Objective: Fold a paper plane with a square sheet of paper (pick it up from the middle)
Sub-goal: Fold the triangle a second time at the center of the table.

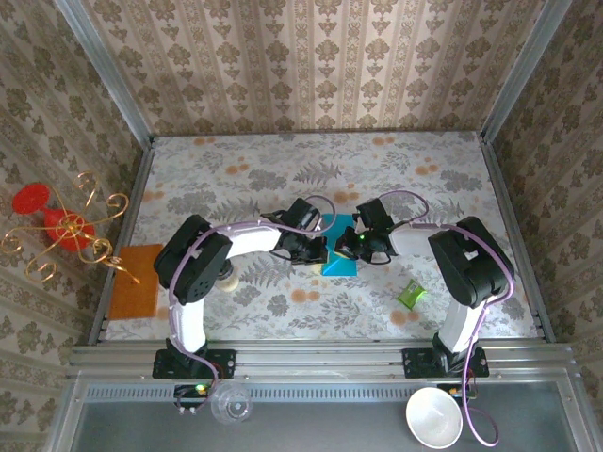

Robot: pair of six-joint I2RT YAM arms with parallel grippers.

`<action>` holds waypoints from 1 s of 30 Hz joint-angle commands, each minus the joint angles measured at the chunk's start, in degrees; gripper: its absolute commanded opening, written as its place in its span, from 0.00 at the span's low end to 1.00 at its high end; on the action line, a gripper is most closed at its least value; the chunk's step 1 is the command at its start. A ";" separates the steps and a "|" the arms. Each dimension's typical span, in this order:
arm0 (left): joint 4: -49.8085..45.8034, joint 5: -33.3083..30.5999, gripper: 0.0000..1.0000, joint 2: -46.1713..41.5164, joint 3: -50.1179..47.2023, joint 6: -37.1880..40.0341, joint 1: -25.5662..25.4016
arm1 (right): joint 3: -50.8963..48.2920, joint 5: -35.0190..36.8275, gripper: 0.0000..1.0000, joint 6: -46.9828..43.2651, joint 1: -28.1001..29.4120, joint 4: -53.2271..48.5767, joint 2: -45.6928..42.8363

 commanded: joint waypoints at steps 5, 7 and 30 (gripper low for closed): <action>5.10 -1.24 0.02 -5.47 -3.65 -4.72 -1.92 | -4.84 6.22 0.06 6.90 -0.19 -0.31 4.01; 5.96 -0.57 0.03 -5.16 -3.85 -5.20 -2.37 | -5.15 6.43 0.06 7.69 -0.19 -0.40 4.25; 3.72 -0.87 0.03 -1.24 -2.13 -3.01 -0.83 | -5.58 6.63 0.06 7.59 -0.72 -2.39 4.70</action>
